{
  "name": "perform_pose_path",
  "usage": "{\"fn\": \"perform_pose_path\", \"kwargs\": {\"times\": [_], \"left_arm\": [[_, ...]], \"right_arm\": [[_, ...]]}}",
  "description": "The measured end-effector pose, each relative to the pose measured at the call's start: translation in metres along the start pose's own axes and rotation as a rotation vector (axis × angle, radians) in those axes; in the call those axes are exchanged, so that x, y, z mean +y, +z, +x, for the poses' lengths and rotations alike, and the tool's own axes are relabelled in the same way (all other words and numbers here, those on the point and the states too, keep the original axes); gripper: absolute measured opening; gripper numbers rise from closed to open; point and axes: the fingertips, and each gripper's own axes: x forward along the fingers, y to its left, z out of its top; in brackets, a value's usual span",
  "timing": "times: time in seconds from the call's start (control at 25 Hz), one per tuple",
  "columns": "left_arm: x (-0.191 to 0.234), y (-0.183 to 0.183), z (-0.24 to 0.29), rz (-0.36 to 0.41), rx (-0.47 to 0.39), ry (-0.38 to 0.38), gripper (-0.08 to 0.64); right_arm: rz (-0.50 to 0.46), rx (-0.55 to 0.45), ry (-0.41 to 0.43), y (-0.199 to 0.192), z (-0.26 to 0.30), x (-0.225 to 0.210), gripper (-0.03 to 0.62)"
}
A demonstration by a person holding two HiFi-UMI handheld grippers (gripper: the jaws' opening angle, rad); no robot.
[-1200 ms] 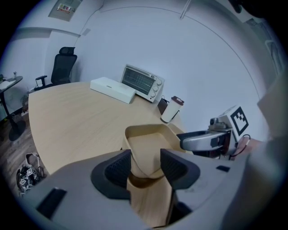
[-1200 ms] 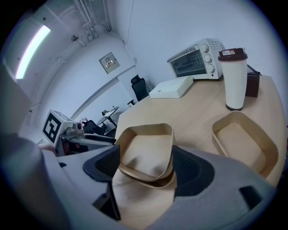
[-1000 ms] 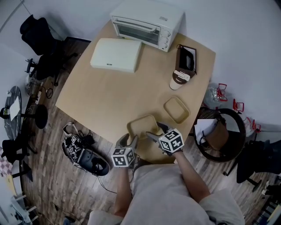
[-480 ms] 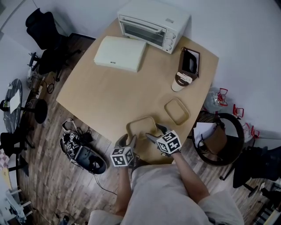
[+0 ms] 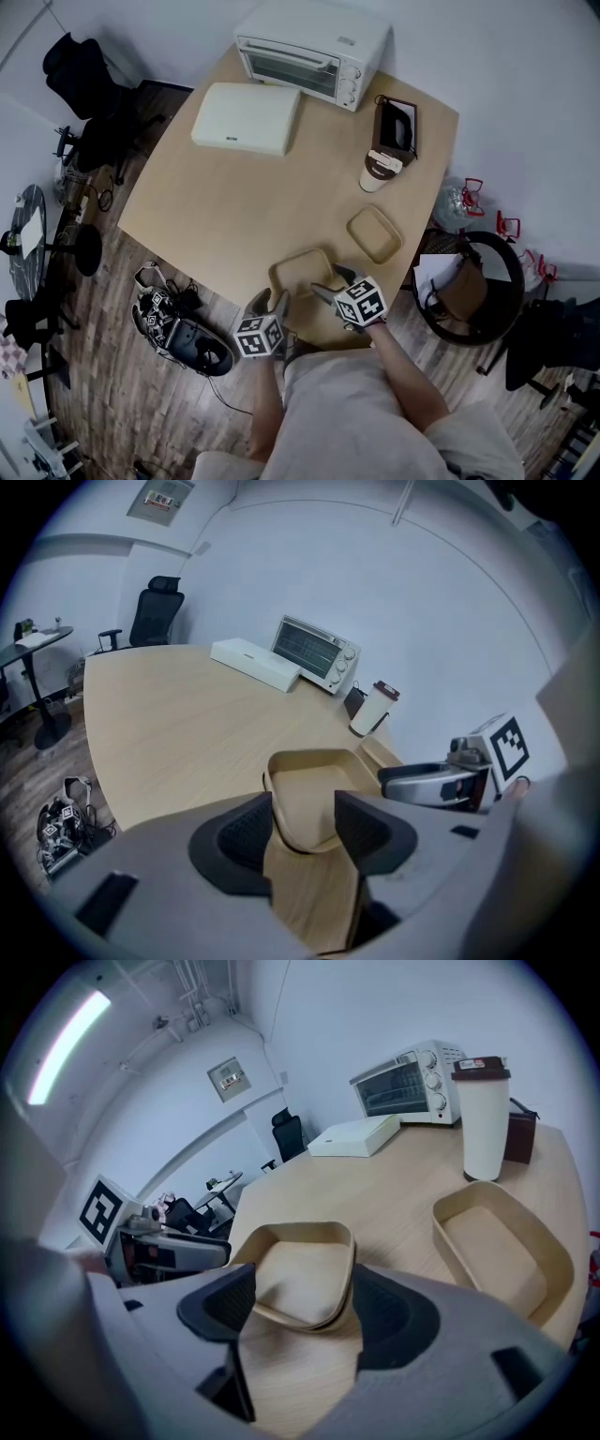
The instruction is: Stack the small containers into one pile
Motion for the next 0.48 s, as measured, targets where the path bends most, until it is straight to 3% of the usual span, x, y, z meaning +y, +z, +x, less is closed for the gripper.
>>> {"fn": "perform_pose_path", "kwargs": {"times": [0.28, 0.48], "left_arm": [[0.004, 0.02, 0.001, 0.027, -0.024, -0.001, 0.202], [-0.024, 0.042, 0.018, 0.094, -0.025, -0.078, 0.202]], "right_arm": [[0.132, -0.062, -0.096, -0.006, -0.029, -0.04, 0.325], [0.248, -0.121, -0.195, -0.015, -0.056, -0.073, 0.325]]}}
